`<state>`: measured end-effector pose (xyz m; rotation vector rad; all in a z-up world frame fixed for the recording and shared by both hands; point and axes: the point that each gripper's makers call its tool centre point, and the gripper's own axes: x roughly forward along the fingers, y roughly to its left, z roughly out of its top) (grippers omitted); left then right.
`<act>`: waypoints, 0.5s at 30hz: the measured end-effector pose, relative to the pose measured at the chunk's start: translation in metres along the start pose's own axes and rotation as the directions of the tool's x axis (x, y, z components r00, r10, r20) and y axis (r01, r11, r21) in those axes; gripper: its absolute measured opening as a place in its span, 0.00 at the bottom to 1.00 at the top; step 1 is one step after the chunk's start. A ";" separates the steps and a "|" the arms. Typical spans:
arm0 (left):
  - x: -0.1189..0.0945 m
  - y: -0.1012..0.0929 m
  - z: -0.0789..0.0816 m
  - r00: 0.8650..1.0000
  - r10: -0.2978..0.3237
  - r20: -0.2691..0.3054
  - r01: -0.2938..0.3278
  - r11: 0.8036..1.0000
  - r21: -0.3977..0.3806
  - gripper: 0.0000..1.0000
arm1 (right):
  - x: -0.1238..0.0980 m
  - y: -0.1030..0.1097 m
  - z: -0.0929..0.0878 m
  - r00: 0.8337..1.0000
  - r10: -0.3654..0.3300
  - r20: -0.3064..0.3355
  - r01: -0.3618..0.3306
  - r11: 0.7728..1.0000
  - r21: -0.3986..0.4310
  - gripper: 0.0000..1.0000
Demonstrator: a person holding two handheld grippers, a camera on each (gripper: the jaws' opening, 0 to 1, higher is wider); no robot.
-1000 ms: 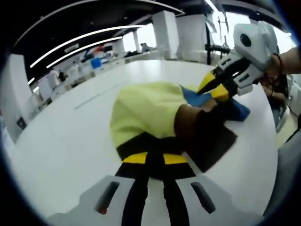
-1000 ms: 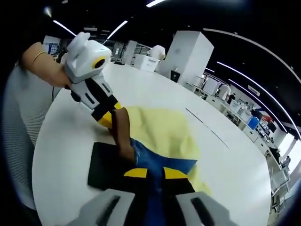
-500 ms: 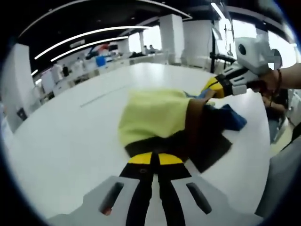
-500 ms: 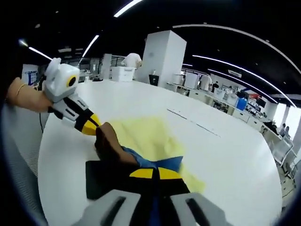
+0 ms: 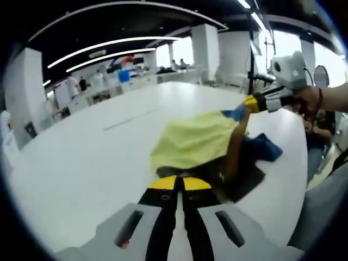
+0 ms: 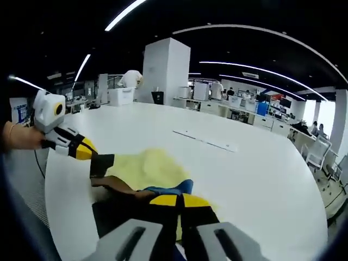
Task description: Fold the garment on the visible template until the final outline fits inside the template.
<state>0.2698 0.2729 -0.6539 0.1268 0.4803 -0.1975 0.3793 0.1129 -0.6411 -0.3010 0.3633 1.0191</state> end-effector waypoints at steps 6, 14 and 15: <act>-0.006 0.002 0.013 1.000 0.006 0.030 -0.007 1.000 0.013 0.00 | -0.005 -0.002 0.015 0.999 -0.008 0.033 0.008 1.000 0.001 0.00; -0.014 0.009 0.036 0.997 0.013 0.074 -0.014 1.000 0.016 0.00 | -0.008 -0.008 0.036 0.998 -0.013 0.055 0.014 1.000 -0.013 0.00; -0.015 0.011 0.040 0.997 0.013 0.082 -0.015 1.000 0.022 0.00 | -0.009 -0.010 0.040 0.998 -0.015 0.059 0.016 1.000 -0.013 0.00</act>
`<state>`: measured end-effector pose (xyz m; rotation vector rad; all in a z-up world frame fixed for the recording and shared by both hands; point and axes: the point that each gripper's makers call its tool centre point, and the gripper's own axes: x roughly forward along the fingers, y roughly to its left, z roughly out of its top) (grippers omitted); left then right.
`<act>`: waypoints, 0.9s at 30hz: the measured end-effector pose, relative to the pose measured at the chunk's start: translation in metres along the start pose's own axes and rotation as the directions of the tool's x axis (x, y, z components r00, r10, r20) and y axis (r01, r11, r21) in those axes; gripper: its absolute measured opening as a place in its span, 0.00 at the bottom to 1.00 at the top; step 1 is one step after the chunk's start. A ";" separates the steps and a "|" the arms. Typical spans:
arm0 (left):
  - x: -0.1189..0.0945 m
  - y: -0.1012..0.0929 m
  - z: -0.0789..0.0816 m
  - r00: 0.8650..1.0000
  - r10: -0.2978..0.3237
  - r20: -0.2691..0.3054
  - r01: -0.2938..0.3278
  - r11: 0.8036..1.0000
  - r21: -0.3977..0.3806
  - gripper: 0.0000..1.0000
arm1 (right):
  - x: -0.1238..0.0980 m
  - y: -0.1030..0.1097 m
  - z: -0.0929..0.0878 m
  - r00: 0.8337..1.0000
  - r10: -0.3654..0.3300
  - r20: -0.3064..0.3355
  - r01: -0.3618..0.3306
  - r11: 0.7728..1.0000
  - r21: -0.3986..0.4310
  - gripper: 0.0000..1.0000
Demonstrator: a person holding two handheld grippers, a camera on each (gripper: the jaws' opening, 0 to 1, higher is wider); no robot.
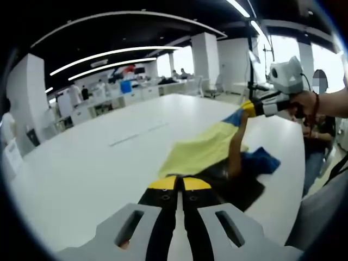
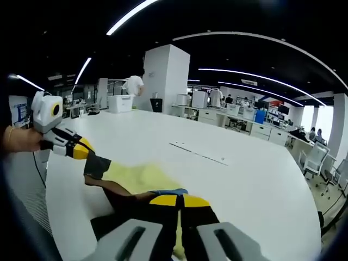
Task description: Fold the garment on the visible template until the final outline fits inside the template.
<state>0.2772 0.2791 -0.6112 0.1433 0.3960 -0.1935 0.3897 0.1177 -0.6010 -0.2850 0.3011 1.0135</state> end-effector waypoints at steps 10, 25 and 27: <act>-0.003 0.014 0.041 0.996 0.007 0.090 -0.004 0.999 -0.039 0.00 | 0.001 -0.015 0.040 0.998 -0.033 0.060 0.034 0.999 -0.012 0.00; 0.003 0.033 0.089 0.988 -0.022 0.156 0.040 0.992 -0.117 0.00 | 0.015 -0.043 0.081 0.995 -0.044 0.088 0.042 0.999 0.021 0.00; 0.007 0.038 0.095 0.987 -0.027 0.156 0.047 0.991 -0.129 0.00 | 0.019 -0.047 0.085 0.995 -0.045 0.085 0.042 0.999 0.034 0.00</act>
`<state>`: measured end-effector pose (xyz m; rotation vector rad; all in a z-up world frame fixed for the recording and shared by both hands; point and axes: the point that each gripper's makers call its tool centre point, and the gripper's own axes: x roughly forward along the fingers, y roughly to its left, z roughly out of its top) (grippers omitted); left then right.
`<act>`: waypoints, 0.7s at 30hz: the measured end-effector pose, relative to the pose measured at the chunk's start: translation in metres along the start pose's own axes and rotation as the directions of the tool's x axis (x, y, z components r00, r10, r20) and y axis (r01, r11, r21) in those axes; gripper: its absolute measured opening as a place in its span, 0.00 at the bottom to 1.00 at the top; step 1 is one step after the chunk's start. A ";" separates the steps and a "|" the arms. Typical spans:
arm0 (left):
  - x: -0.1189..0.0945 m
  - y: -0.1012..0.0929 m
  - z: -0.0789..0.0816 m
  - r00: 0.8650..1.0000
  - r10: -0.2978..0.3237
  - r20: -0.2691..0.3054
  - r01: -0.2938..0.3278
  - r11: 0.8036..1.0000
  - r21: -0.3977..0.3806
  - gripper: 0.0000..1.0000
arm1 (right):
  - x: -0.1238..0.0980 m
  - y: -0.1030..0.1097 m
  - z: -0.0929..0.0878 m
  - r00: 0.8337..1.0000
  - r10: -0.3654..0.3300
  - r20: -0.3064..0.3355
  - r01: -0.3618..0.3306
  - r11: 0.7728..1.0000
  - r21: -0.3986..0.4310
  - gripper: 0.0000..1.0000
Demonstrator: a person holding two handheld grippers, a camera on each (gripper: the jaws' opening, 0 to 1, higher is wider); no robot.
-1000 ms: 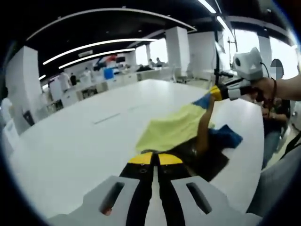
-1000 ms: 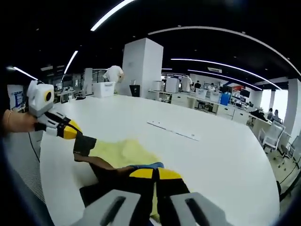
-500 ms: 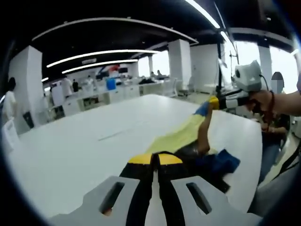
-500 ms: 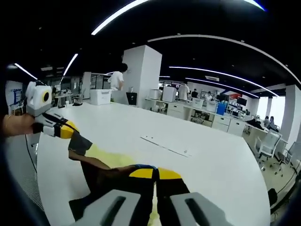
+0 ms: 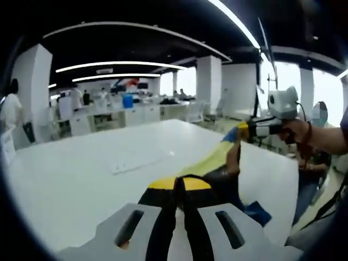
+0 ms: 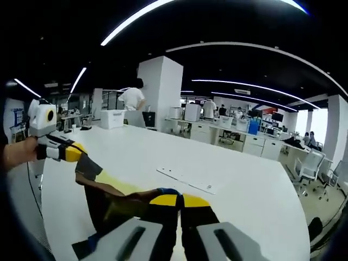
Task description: Fold the garment on the visible template until the final outline fits inside the template.
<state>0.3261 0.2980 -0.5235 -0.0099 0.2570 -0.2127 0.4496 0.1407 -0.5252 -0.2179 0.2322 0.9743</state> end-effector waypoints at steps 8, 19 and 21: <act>0.027 0.015 0.014 1.000 -0.010 0.007 0.011 0.998 -0.070 0.00 | 0.029 -0.017 0.005 1.000 0.017 -0.019 -0.014 0.988 0.153 0.00; 0.071 0.060 -0.006 0.998 0.016 -0.057 -0.025 0.987 -0.160 0.00 | 0.075 -0.046 -0.022 0.991 0.008 -0.135 0.026 0.967 0.255 0.00; 0.077 0.069 -0.010 0.998 0.025 -0.062 -0.033 0.989 -0.141 0.00 | 0.083 -0.047 -0.027 0.988 0.014 -0.152 0.024 0.968 0.249 0.00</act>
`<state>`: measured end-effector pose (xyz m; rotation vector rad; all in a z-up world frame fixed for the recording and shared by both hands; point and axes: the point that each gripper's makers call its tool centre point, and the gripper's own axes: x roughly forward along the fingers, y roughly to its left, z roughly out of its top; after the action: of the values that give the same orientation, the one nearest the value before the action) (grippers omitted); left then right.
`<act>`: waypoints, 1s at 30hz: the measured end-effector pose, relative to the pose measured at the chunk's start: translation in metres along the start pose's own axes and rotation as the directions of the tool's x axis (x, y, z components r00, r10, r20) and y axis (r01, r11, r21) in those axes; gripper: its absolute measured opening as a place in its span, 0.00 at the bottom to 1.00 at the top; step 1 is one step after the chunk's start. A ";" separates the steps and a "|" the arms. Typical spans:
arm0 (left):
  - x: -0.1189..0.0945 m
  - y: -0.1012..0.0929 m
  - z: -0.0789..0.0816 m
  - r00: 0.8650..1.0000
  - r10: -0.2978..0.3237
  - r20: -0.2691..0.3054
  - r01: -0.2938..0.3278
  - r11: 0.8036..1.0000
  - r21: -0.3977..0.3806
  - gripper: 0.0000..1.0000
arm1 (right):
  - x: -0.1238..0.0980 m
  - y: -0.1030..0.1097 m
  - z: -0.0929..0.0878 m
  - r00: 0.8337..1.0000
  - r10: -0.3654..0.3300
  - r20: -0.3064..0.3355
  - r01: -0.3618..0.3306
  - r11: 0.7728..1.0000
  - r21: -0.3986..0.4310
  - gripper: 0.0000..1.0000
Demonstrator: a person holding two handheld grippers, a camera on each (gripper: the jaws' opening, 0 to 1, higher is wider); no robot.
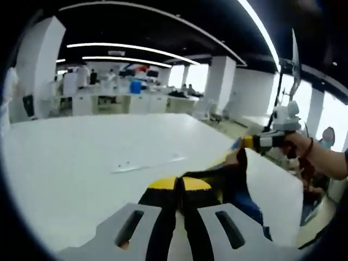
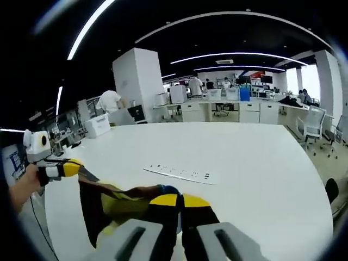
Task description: Fold the garment on the visible template until the final outline fits inside the template.
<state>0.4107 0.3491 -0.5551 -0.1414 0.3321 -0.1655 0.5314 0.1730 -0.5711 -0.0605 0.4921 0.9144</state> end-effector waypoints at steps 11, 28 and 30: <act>0.044 0.037 -0.019 0.999 0.017 -0.037 -0.019 0.998 -0.067 0.00 | 0.056 -0.024 -0.010 0.998 -0.014 -0.069 0.015 1.000 0.006 0.00; 0.112 0.080 -0.055 0.991 0.034 -0.127 -0.051 0.990 -0.135 0.00 | 0.120 -0.058 -0.041 0.983 -0.052 -0.177 0.058 0.998 0.024 0.00; 0.119 0.084 -0.061 0.988 0.041 -0.147 -0.063 0.986 -0.151 0.00 | 0.126 -0.062 -0.046 0.979 -0.065 -0.192 0.074 0.996 0.040 0.00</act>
<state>0.5125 0.4028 -0.6636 -0.2756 0.4919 -0.0975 0.6254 0.2162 -0.6763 -0.1224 0.6850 0.8318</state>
